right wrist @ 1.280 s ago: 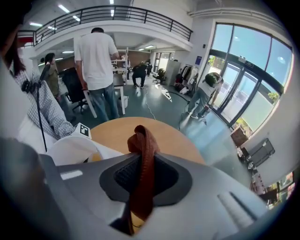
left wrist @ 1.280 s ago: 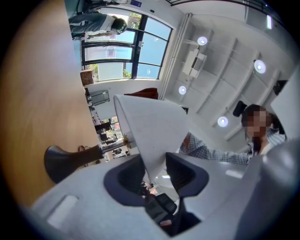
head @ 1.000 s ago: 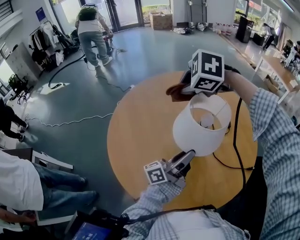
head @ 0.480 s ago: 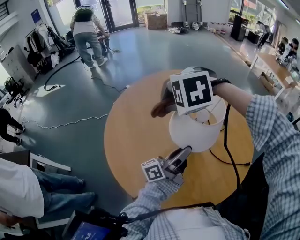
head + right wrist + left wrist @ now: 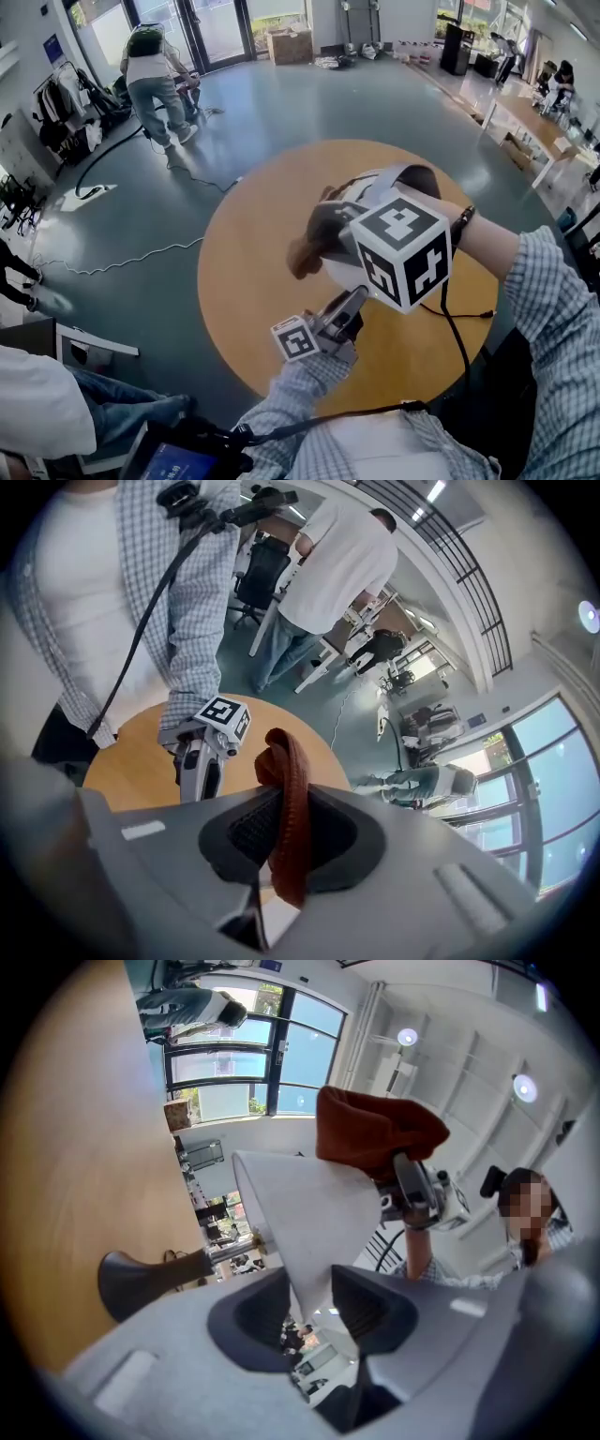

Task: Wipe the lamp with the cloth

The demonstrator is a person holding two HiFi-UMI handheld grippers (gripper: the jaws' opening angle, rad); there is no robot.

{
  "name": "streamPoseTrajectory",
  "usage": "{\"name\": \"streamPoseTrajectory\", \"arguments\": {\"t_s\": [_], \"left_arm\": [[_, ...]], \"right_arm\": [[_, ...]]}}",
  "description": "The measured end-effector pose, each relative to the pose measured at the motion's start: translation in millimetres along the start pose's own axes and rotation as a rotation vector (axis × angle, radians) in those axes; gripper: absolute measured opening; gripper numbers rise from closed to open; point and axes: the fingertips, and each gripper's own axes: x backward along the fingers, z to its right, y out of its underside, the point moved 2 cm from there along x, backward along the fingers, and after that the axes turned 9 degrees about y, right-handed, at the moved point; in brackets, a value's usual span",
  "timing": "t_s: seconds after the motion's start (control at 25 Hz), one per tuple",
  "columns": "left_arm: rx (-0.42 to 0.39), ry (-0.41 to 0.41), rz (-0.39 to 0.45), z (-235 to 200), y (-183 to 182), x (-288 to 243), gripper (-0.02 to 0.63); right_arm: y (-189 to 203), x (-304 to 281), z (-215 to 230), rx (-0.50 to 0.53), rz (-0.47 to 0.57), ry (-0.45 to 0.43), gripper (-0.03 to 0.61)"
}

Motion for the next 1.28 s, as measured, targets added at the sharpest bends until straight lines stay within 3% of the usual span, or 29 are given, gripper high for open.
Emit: {"name": "streamPoseTrajectory", "arguments": {"t_s": [0.36,1.04,1.28], "left_arm": [[0.010,0.004,-0.009,1.5,-1.2,1.2,0.138],[0.004,0.005,-0.016,5.8,-2.9,-4.6,0.130],[0.029,0.016,0.000,7.3,-3.8,-3.2,0.130]], "right_arm": [[-5.7,47.5,-37.2,-0.061,0.036,0.187,0.052],[72.7,98.4,-111.1,-0.601,-0.062,0.425,0.052],[88.2,86.4,-145.7,-0.776,-0.070,0.455,0.052]]}}
